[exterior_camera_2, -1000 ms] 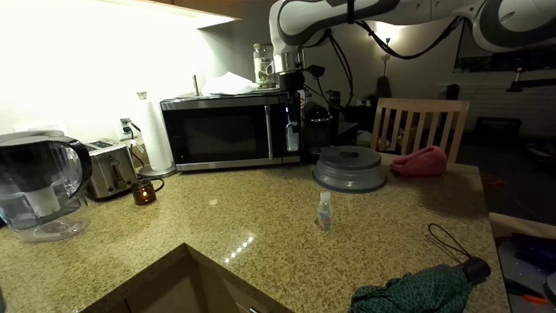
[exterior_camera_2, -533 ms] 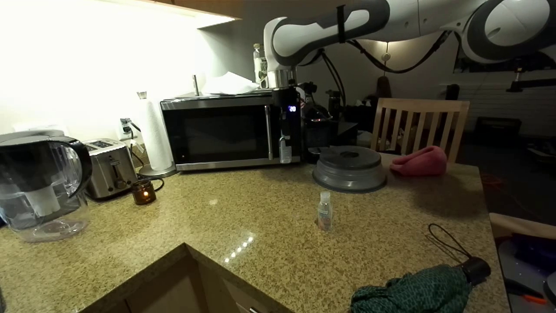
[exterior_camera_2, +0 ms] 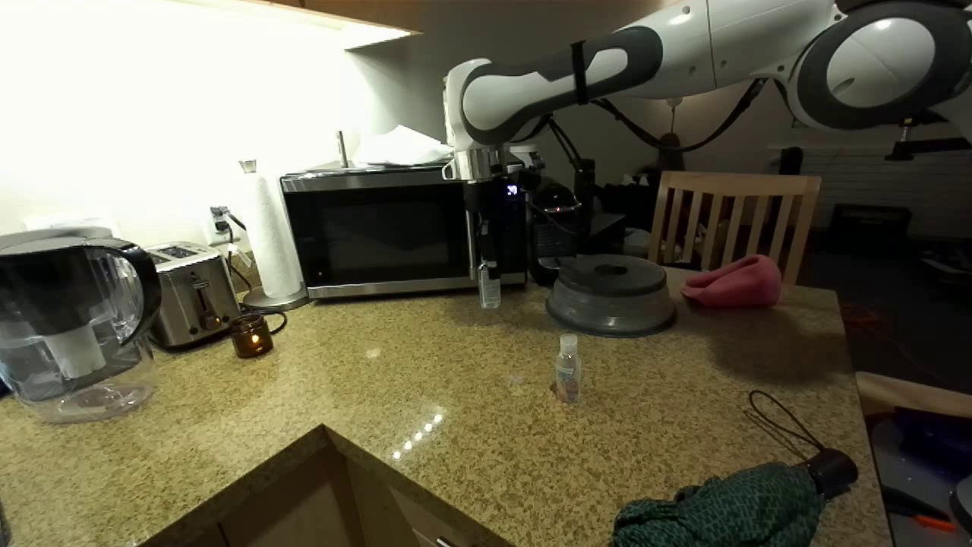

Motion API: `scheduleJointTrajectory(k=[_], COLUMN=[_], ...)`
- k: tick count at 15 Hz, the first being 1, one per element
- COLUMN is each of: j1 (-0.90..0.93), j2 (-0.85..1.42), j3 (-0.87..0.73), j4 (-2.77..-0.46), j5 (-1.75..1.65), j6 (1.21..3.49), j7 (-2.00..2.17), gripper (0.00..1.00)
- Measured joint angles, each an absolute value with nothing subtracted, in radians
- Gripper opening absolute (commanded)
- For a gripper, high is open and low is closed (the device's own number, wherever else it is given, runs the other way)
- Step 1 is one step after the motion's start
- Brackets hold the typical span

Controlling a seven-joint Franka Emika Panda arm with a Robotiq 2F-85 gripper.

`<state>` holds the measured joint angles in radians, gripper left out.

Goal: Take the bottle off of the grey thing

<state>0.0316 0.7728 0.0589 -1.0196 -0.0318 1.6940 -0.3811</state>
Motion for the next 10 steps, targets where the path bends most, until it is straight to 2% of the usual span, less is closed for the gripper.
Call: scheduleJointTrajectory(k=[10], j1=[0.030], j2=[0.818], j3=[0.044], j4=[-1.007], j5=[-0.032], j6=[1.749], j7=[-0.381], gripper=[0.11])
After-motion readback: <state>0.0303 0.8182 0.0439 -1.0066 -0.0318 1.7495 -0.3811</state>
